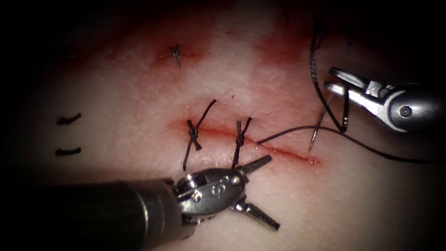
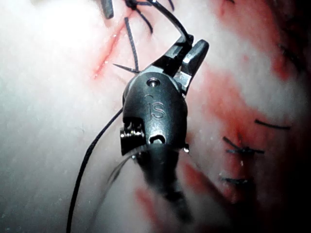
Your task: Wound Closure
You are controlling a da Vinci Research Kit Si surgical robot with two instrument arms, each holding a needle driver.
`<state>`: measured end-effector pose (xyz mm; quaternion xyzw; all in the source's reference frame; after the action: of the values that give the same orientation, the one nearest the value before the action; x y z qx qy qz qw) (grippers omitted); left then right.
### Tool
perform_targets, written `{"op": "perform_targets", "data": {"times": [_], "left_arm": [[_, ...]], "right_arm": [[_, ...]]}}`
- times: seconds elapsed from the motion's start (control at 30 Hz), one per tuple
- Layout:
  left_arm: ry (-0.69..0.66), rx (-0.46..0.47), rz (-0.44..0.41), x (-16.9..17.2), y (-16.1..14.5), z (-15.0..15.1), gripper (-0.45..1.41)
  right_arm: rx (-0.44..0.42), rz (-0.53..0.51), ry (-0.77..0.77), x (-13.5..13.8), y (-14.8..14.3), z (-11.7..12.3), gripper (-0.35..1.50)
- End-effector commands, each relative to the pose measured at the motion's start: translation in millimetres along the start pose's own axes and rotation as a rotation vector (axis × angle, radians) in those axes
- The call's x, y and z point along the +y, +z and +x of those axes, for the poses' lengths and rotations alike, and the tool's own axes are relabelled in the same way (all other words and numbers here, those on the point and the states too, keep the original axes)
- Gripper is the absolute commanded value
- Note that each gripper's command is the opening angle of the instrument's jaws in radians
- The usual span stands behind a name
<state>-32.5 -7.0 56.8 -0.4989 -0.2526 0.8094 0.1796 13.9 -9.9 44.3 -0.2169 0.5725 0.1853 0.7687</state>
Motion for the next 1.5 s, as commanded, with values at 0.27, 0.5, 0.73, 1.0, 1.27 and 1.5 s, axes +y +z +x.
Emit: {"op": "perform_targets", "data": {"times": [0.27, 0.5, 0.73, 1.0, 1.27, 1.5], "left_arm": [[0.004, -0.032, -0.005, 0.5, 1.4, -1.2, 1.09], [0.003, -0.032, -0.011, 0.7, 1.4, -1.1, 1.09], [0.000, -0.034, -0.018, 1.4, 1.4, -0.7, 1.09], [0.000, -0.037, -0.017, 1.4, 1.5, -0.6, 1.09], [0.000, -0.037, -0.017, 1.4, 1.5, -0.6, 1.09], [0.000, -0.036, -0.018, 1.0, 1.6, -0.6, 1.09]], "right_arm": [[0.025, -0.036, -0.053, -1.0, 1.2, -0.3, -0.35], [0.020, -0.047, -0.139, -2.5, 2.4, -1.0, -0.35], [0.010, -0.064, -0.199, -2.6, 3.2, -2.5, -0.35], [0.018, -0.080, -0.218, -3.5, 3.9, -2.7, -0.35], [0.014, -0.074, -0.223, -4.0, 3.8, -3.0, -0.35], [0.012, -0.073, -0.224, -4.2, 3.4, -3.0, -0.35]]}}
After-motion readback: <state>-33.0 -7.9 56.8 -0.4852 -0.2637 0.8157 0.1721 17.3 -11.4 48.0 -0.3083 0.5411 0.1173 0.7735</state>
